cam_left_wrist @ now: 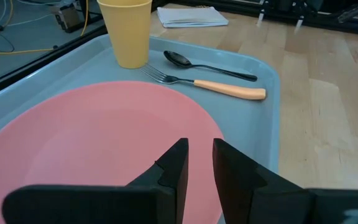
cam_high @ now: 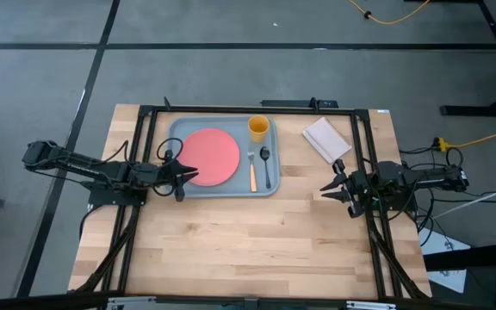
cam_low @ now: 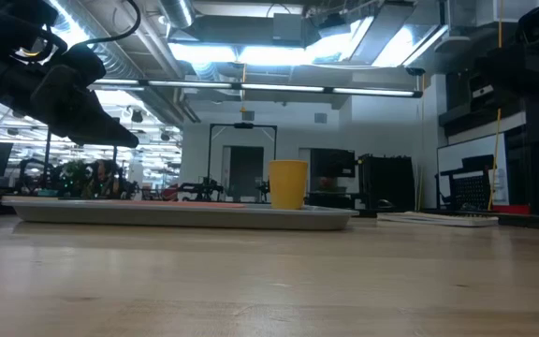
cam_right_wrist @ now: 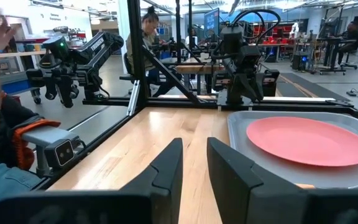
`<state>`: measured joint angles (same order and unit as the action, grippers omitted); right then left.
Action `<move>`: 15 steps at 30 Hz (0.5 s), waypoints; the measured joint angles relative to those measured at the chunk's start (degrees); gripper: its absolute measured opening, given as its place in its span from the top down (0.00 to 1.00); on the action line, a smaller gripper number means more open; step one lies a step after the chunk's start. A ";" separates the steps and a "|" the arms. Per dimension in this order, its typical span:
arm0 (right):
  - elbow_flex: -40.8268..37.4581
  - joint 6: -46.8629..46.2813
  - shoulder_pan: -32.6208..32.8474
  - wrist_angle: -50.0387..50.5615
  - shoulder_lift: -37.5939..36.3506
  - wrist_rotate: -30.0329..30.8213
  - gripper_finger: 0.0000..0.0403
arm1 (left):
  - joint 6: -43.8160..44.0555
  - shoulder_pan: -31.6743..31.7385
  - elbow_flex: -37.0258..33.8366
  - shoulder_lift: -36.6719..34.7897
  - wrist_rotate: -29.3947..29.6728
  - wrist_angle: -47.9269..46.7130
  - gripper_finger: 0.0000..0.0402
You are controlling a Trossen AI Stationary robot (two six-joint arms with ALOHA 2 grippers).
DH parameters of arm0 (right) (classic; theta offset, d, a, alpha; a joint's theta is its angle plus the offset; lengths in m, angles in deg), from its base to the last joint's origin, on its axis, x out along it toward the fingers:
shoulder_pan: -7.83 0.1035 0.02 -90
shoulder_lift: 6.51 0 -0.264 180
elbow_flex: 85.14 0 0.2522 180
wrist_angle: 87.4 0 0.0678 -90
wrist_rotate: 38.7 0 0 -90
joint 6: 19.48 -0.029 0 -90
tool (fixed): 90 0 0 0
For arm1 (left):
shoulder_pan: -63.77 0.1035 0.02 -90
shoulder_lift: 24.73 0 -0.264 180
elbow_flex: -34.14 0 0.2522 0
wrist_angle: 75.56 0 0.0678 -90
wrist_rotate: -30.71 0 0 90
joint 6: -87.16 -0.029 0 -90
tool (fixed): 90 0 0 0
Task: Pick and place plate/cup/fork/spoon on tray
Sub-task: Return to Home Position
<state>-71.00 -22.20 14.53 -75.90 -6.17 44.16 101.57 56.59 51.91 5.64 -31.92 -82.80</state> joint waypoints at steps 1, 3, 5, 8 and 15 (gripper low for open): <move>0.00 0.00 0.00 -0.02 0.00 0.00 0.81 | 0.00 0.01 0.01 -0.01 0.00 0.00 0.83; 0.00 -0.04 0.00 -0.02 0.00 0.00 0.81 | 0.01 0.00 0.00 0.00 0.00 0.00 0.83; 0.00 0.02 0.00 -0.02 0.00 0.00 0.81 | 0.00 0.02 0.00 -0.02 0.00 0.00 0.83; 0.00 -0.02 0.00 -0.02 0.00 0.00 0.81 | 0.01 0.02 0.00 -0.02 0.00 0.00 0.83; 0.00 0.03 0.00 -0.04 0.00 0.00 0.81 | 0.02 0.02 0.00 0.00 0.03 -1.96 0.83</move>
<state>-71.00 -22.17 14.53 -75.94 -6.17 44.16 101.59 56.61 51.91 5.64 -31.89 -84.76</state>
